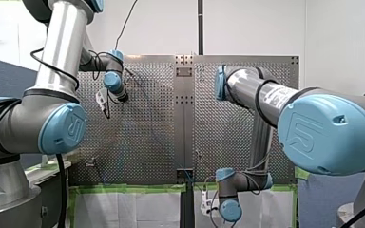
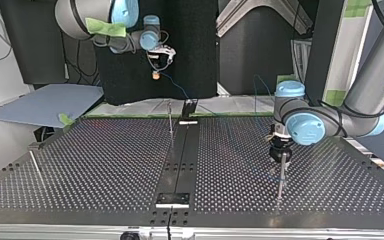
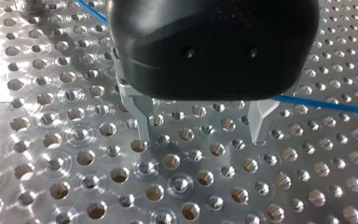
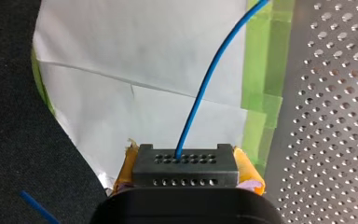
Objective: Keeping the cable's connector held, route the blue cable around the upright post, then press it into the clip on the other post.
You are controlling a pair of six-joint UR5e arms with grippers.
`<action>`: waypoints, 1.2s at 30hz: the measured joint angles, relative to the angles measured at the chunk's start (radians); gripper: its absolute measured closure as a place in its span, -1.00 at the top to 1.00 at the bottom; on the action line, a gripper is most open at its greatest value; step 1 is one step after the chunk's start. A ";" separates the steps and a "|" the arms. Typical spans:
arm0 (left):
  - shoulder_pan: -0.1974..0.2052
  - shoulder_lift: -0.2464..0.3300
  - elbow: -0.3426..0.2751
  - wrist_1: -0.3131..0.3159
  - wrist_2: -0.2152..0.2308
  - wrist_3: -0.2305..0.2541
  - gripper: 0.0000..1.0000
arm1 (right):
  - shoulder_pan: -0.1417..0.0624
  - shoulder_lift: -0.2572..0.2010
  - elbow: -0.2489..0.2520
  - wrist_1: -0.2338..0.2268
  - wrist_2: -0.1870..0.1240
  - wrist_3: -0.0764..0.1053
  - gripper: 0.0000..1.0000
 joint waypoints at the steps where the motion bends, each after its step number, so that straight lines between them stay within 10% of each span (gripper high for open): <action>1: 0.000 0.000 0.000 0.000 -0.005 0.000 1.00 | 0.001 -0.011 0.011 0.007 -0.001 -0.003 -1.00; 14: 0.000 0.000 0.000 -0.004 -0.030 -0.003 1.00 | -0.004 -0.131 0.127 0.054 -0.034 -0.032 -1.00; 36: 0.002 0.000 0.000 -0.004 -0.031 -0.008 1.00 | -0.033 -0.313 0.156 0.013 -0.105 -0.032 -1.00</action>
